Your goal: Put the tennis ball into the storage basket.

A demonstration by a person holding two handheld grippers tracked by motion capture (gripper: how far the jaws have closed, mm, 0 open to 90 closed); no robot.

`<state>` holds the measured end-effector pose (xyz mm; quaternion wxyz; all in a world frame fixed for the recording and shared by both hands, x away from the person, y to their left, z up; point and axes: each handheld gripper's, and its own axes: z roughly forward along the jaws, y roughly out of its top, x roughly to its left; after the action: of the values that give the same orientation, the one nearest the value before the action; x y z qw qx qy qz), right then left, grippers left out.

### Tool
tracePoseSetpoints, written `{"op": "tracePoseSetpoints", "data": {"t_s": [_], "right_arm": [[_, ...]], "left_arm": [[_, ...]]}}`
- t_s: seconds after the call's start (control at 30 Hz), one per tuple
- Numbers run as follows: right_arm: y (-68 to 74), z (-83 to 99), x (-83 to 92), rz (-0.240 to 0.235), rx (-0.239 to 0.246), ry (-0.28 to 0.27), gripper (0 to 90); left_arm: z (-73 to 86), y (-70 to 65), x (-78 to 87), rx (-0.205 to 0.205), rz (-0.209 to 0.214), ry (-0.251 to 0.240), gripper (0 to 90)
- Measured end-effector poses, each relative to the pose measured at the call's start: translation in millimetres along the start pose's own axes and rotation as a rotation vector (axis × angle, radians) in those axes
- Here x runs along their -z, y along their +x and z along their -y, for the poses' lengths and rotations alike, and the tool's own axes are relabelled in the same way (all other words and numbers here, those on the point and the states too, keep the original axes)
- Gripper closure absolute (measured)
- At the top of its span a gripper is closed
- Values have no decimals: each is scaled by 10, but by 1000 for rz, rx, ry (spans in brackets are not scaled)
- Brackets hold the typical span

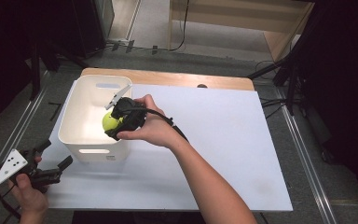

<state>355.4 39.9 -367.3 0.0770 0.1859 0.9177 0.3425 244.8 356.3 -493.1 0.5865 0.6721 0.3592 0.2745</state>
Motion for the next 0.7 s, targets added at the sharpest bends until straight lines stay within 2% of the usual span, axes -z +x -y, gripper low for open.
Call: {"op": "tracePoseSetpoints", "data": {"t_s": [0.1,0.43,0.53,0.7], "right_arm": [[10,15,-24,-17,3,16,240],[28,30,-57,-28,3,36,234],[35,35,-52,-32,-2,31,206],[21,30,26,-24,-7,-8,166]], "left_arm": [[0,0,-1,0,0,0,0],[0,3,0,-1,-1,0,0],[0,4,0,-1,-1,1,0],[0,4,-1,0,-2,0,0]]}}
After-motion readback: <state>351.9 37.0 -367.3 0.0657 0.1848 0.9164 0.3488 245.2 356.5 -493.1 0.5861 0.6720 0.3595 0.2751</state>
